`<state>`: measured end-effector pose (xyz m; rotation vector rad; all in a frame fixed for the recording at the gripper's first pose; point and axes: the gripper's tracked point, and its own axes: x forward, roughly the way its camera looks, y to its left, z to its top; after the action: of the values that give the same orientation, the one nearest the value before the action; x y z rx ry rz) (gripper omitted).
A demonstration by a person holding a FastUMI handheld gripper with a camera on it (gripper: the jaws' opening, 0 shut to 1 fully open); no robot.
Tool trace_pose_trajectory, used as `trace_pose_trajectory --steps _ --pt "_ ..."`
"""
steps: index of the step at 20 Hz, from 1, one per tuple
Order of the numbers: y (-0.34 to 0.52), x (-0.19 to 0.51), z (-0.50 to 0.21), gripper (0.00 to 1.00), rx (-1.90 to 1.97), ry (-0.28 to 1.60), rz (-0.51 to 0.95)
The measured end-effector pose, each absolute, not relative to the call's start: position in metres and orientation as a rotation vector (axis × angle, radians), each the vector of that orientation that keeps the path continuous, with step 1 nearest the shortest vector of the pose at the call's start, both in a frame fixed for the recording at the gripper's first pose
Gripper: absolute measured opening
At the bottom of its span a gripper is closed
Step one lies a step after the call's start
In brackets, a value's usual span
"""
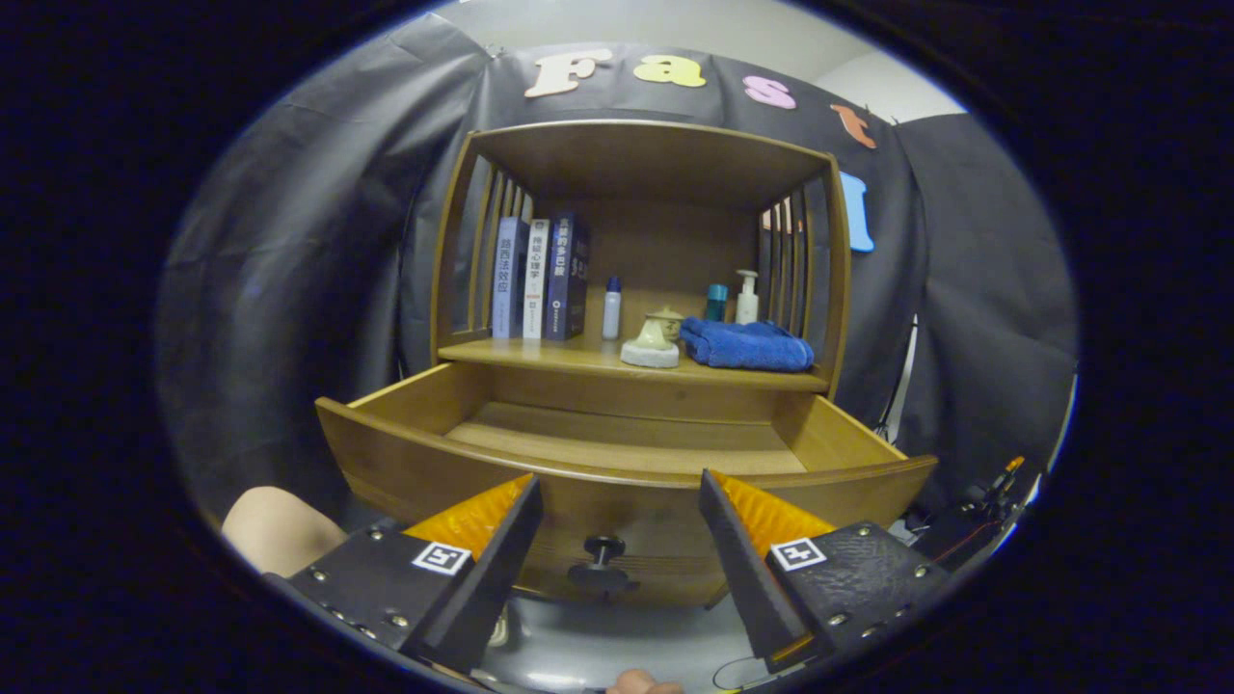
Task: Pull open the drawer, take out the items inside it, and place them on the countertop above the cabinet.
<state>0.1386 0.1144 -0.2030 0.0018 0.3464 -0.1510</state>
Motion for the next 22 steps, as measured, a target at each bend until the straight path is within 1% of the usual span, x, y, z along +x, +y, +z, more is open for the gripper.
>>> trace_pose_trajectory --steps 4,11,22 --pt "0.110 0.143 -0.222 0.98 0.022 0.389 -0.186" --pt "0.109 0.145 -0.225 0.98 -0.025 0.381 -0.239" --pt "0.099 0.158 -0.231 0.98 0.028 0.403 -0.206"
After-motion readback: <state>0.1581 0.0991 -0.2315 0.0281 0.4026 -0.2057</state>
